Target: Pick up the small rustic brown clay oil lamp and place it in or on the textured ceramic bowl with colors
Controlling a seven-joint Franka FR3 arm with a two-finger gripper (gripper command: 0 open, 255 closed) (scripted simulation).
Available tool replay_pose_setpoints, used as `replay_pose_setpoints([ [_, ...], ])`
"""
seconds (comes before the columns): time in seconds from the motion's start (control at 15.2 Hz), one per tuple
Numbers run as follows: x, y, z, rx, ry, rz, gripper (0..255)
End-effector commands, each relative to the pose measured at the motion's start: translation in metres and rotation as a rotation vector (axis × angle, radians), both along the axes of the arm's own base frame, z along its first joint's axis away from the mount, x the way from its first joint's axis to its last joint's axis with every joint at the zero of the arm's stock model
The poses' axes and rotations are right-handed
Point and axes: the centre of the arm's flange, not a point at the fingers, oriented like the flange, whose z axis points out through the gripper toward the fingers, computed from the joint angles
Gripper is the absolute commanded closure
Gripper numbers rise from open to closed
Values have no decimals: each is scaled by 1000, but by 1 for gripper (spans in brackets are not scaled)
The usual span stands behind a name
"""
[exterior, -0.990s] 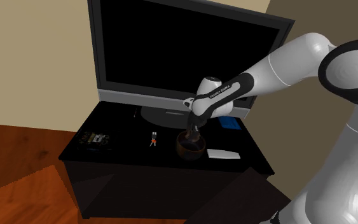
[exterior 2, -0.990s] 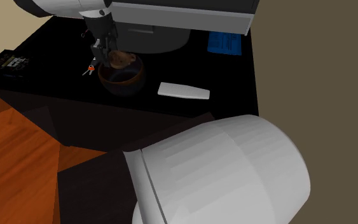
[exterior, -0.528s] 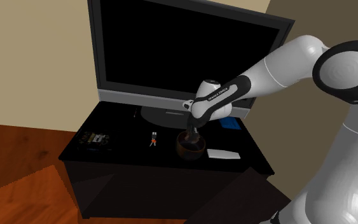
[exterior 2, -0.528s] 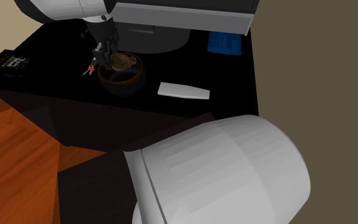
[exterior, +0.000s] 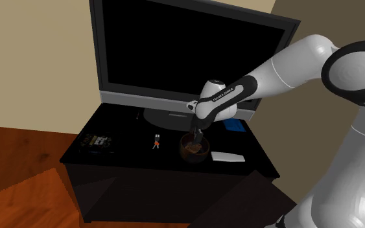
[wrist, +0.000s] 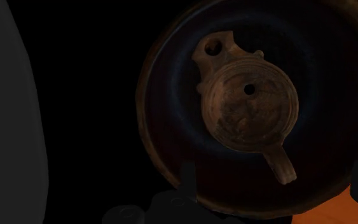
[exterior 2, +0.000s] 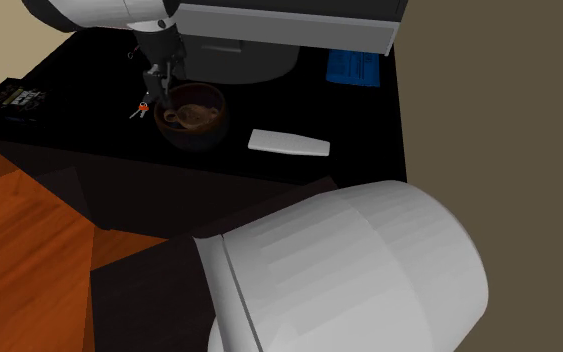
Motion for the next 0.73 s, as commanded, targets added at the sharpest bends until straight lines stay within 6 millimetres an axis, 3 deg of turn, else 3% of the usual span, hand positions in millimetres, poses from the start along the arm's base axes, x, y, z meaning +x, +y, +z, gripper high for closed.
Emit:
replay_pose_setpoints([
  [0.0, -2, -1, 20, 0, 0, 0, 0],
  [0.13, -4, -3, 43, 0, 0, 0, 0],
  [0.66, -4, -3, 43, 0, 0, 0, 0],
])
